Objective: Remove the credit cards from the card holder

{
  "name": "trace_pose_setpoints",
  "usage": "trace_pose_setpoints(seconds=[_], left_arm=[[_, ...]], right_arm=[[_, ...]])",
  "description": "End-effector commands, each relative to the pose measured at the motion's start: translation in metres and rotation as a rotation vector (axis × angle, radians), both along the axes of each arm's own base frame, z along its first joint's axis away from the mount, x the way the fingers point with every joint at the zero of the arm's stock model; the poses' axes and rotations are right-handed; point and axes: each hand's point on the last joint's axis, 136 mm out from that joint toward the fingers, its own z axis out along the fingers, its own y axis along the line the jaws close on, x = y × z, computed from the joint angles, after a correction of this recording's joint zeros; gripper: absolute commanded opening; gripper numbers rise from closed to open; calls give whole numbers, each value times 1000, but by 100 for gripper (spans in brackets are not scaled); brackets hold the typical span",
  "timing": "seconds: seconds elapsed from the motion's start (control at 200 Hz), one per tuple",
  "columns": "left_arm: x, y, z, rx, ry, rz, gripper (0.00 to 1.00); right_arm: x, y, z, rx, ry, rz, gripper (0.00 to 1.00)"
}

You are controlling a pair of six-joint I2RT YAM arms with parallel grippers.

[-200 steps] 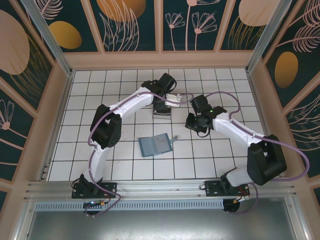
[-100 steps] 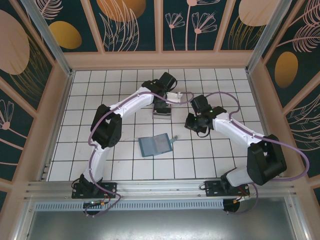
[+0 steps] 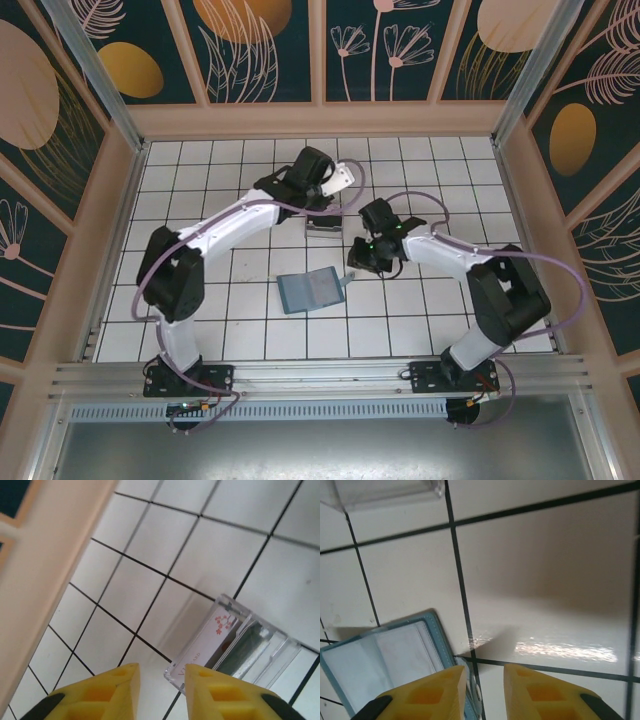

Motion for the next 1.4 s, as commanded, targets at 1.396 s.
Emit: trace_pose_setpoints(seconds=[1.396], left_arm=[[-207, -23, -111, -583, 979, 578, 31]], right_arm=[[-34, -30, 27, 73, -69, -194, 37]])
